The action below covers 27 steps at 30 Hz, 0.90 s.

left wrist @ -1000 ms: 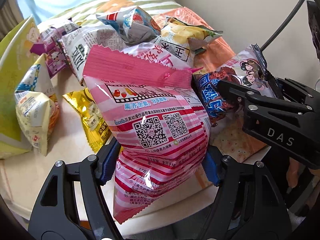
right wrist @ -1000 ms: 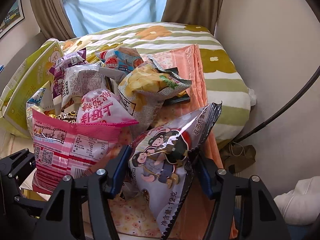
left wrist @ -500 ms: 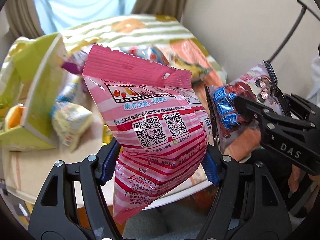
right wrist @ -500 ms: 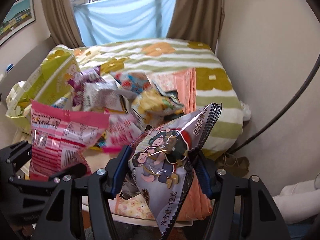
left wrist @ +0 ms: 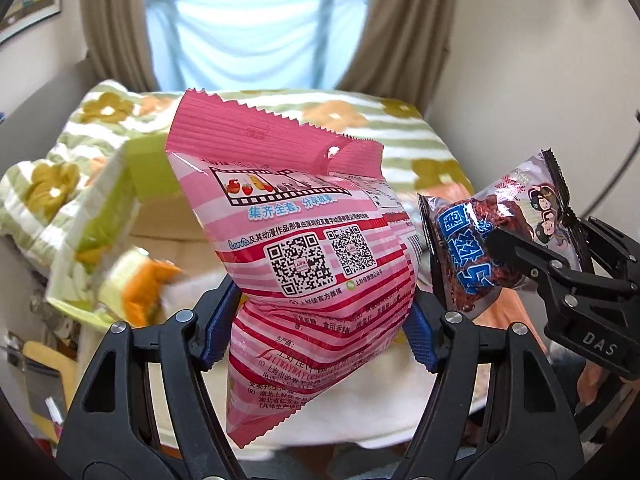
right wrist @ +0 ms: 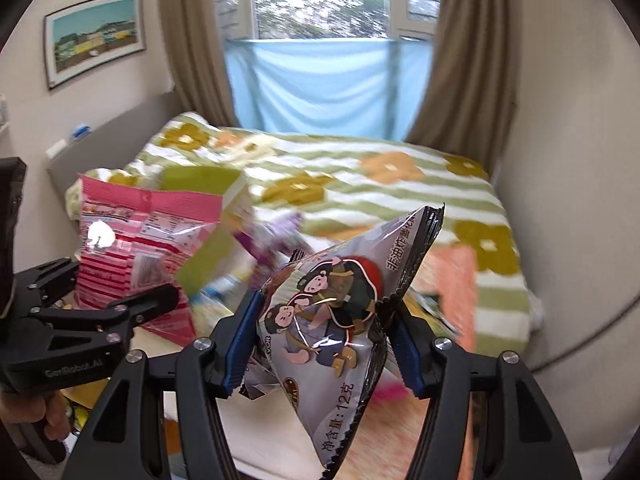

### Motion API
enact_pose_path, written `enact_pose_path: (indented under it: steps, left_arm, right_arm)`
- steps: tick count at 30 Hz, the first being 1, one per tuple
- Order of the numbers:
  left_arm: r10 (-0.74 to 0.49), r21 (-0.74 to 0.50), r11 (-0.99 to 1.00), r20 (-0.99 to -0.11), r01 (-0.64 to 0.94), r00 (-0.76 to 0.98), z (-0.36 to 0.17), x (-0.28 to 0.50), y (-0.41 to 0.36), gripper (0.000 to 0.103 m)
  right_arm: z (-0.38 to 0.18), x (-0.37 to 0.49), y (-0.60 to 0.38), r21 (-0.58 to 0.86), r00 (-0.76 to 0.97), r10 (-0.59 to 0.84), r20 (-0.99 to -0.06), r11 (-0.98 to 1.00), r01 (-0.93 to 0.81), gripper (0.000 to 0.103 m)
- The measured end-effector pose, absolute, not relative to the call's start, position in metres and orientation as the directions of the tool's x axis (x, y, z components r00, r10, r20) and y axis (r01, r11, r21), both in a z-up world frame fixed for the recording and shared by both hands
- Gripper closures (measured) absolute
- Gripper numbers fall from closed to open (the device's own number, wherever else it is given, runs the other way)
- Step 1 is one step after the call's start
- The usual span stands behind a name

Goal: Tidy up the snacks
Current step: 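Carry both bags over the box and release them inside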

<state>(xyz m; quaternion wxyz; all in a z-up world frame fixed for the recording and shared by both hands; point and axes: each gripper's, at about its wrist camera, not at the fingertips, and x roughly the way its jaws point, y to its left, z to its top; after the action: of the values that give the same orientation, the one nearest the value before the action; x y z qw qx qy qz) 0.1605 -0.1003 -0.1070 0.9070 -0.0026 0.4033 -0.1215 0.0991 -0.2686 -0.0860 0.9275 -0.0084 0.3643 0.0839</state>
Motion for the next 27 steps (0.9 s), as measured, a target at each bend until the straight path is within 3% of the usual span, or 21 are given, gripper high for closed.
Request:
enact_pose_path:
  steps: [6, 15, 27]
  left_arm:
    - [-0.175, -0.086, 0.982, -0.758, 0.170, 0.628, -0.104, 0.219, -0.035, 0.034]
    - [-0.156, -0.095, 0.986, -0.821, 0.137, 0.549, -0.139, 0.302, 0.042, 0.034]
    - [-0.187, -0.119, 0.976, -0.888, 0.184, 0.420, -0.196, 0.368, 0.067, 0.034]
  right_arm:
    - [-0.077, 0.150, -0.199, 0.070, 0.722, 0.221, -0.656, 0.970, -0.234, 0.046]
    - [-0.097, 0.219, -0.118, 0.094, 0.655, 0.237, -0.717, 0.965, -0.245, 0.046]
    - [-0.135, 0.265, -0.072, 0.075, 0.572, 0.154, -0.806, 0.984, -0.160, 0.046]
